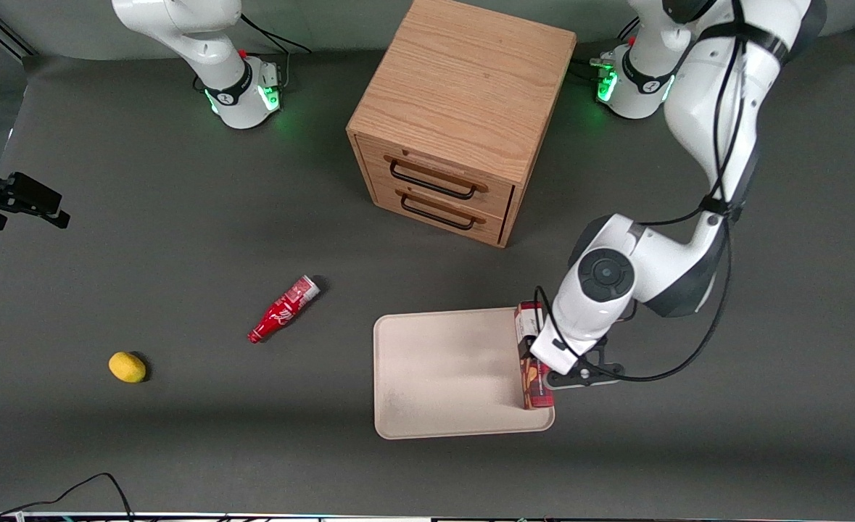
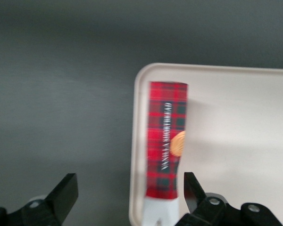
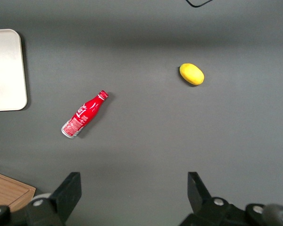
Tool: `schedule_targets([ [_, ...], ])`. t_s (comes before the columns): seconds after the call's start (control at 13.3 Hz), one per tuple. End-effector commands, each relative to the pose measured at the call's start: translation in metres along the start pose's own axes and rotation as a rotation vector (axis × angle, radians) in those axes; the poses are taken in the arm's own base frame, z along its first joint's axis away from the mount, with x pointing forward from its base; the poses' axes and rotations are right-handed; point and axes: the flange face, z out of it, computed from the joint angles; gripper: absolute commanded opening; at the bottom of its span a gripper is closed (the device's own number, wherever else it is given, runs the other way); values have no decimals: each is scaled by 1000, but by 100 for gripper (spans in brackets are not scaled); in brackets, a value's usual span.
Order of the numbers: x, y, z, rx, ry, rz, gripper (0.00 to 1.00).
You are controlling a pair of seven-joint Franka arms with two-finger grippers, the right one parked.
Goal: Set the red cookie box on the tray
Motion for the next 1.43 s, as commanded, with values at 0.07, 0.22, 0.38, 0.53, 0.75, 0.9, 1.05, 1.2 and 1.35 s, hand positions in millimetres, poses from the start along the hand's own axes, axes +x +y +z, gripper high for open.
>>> schedule_targets([
  [0.07,1,-45,-102,8,-54,-24,100],
  [0.22,-1,-92,-161,-20,-138,11,100],
  [0.38,-10,-142,-213,-16,-190,50,100],
  [0.53,-22,-192,-257,-47,-237,77,100],
  [0.75,-56,-249,-303,-29,-264,92,100],
  [0.9,-86,-276,-329,-28,-258,87,100],
  [1.05,-115,-291,-351,-32,-238,81,100],
  [1.2,-136,-294,-364,-31,-238,91,100],
  [1.35,-140,-291,-370,-15,-245,89,100],
])
